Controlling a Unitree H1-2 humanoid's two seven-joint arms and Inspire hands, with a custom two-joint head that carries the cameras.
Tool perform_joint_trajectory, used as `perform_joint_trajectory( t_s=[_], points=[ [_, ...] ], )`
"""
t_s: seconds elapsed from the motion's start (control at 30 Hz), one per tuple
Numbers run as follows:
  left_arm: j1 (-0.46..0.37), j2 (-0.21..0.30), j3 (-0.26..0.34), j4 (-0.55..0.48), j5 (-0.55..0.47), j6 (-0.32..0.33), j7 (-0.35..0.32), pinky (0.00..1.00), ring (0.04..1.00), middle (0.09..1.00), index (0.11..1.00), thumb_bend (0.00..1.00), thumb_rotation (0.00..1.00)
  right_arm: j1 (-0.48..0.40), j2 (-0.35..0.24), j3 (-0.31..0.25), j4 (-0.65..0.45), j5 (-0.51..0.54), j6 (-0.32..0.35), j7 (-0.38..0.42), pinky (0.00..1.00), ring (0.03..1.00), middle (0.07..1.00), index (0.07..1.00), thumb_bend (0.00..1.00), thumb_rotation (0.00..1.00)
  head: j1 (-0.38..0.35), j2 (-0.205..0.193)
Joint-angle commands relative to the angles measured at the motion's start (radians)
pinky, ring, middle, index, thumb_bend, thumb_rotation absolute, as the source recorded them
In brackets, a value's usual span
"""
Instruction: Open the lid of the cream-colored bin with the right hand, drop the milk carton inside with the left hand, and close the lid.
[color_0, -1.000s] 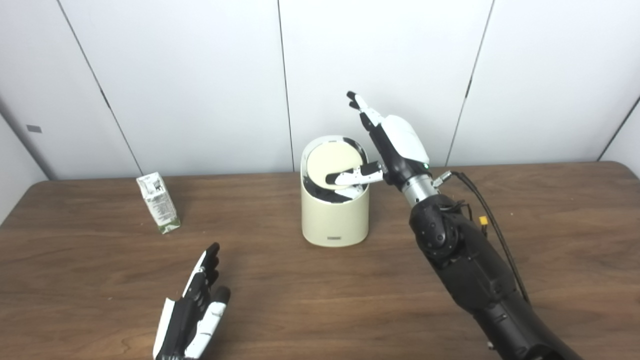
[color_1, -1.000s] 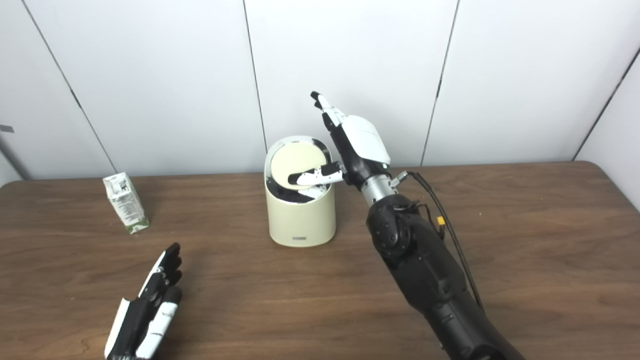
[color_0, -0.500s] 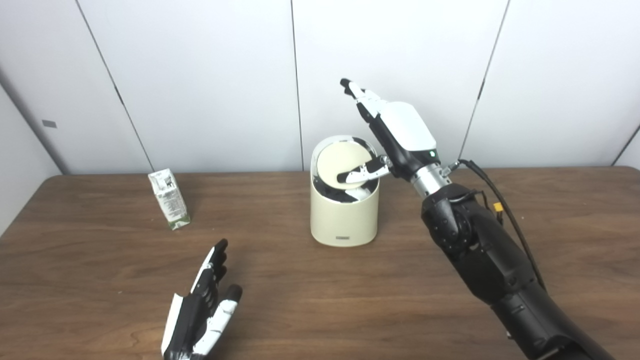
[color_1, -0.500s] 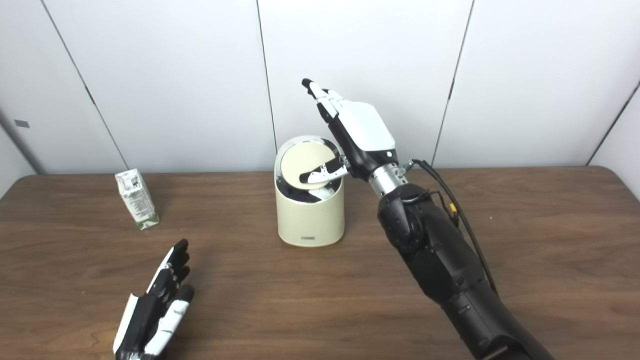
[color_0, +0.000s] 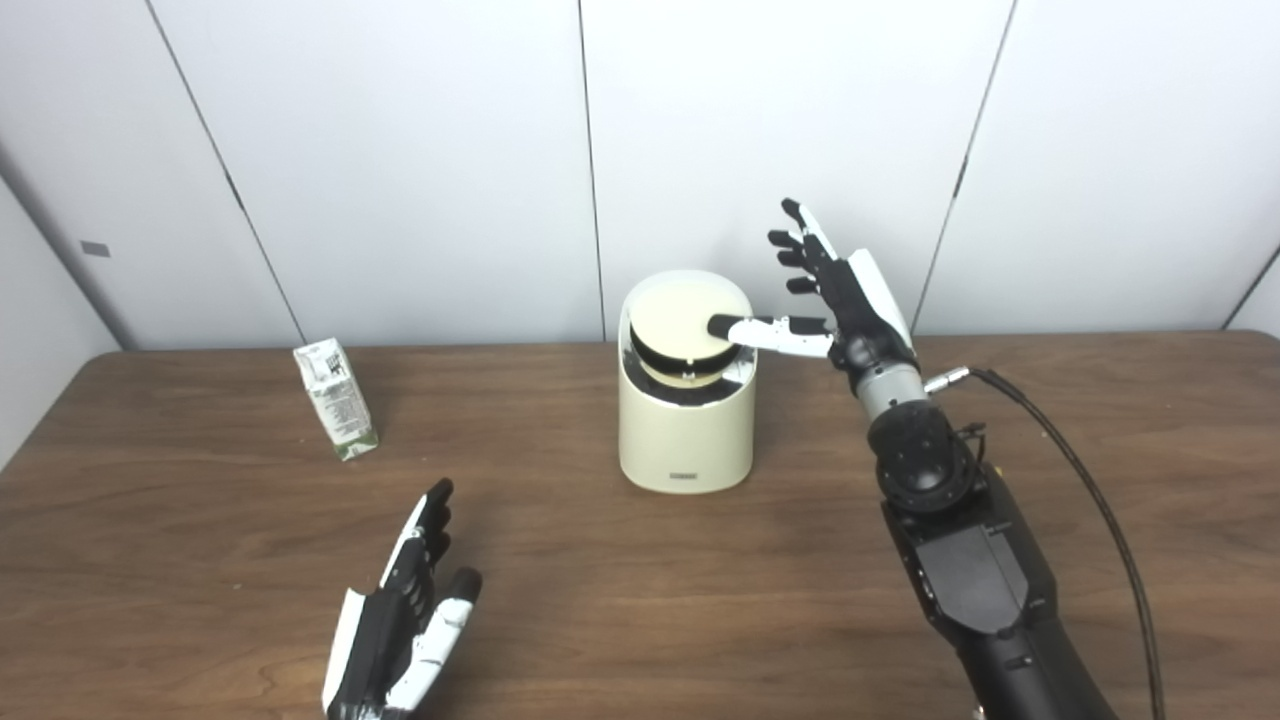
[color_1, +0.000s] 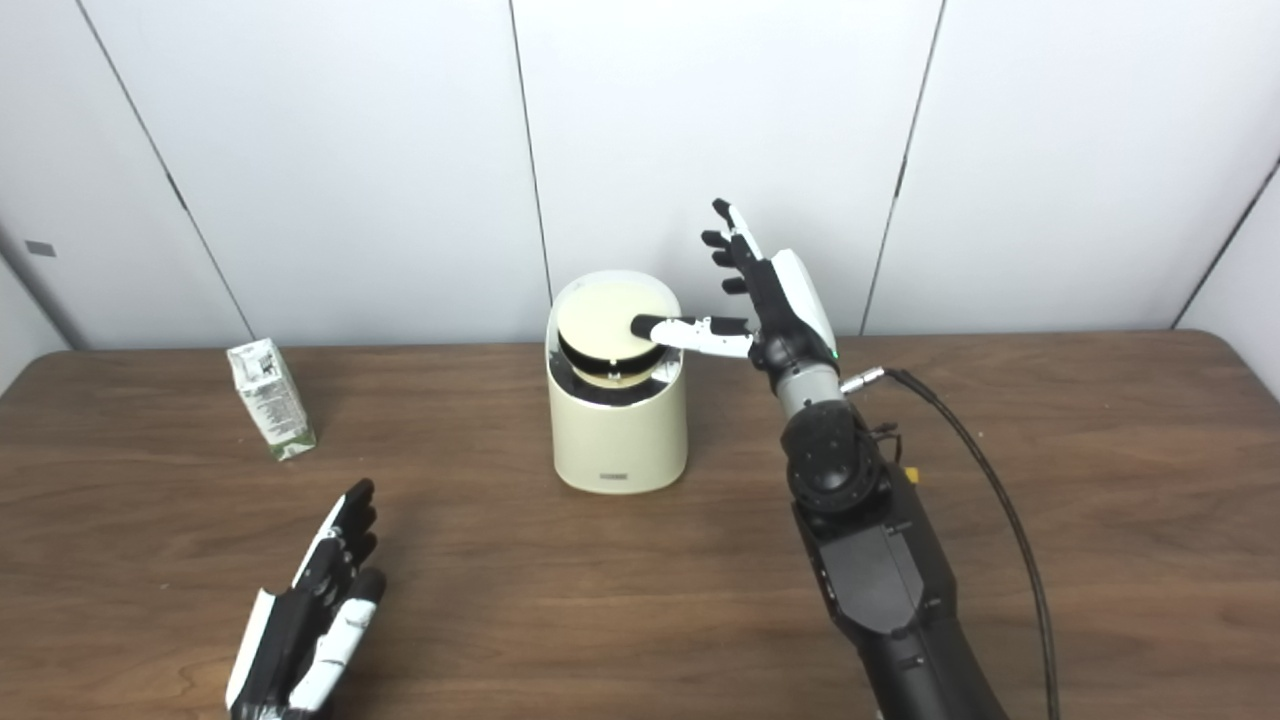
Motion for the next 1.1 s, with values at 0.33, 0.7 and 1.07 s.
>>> perform_joint_trajectory(
  t_s=[0.33,0.7,1.07],
  points=[
    [0.012,-0.014,0.001,0.046,0.003,-0.045,0.013,0.99,0.998,1.0,1.0,0.66,0.74,0.004,-0.011,-0.042,-0.126,0.083,0.071,0.021,0.84,0.883,0.894,0.951,0.72,0.47,-0.008,0.0],
    [0.006,-0.003,0.008,0.058,-0.013,-0.058,0.01,0.96,0.998,1.0,1.0,0.63,0.71,0.182,-0.07,-0.079,-0.226,0.166,0.025,0.066,0.76,0.877,0.925,0.97,0.61,0.68,-0.022,-0.002],
    [-0.001,0.002,0.018,0.065,0.0,-0.05,0.014,0.96,0.997,1.0,1.0,0.62,0.72,0.373,-0.102,-0.104,-0.408,0.25,0.028,0.122,0.85,0.895,0.921,0.95,0.56,0.81,-0.036,-0.006]
  ],
)
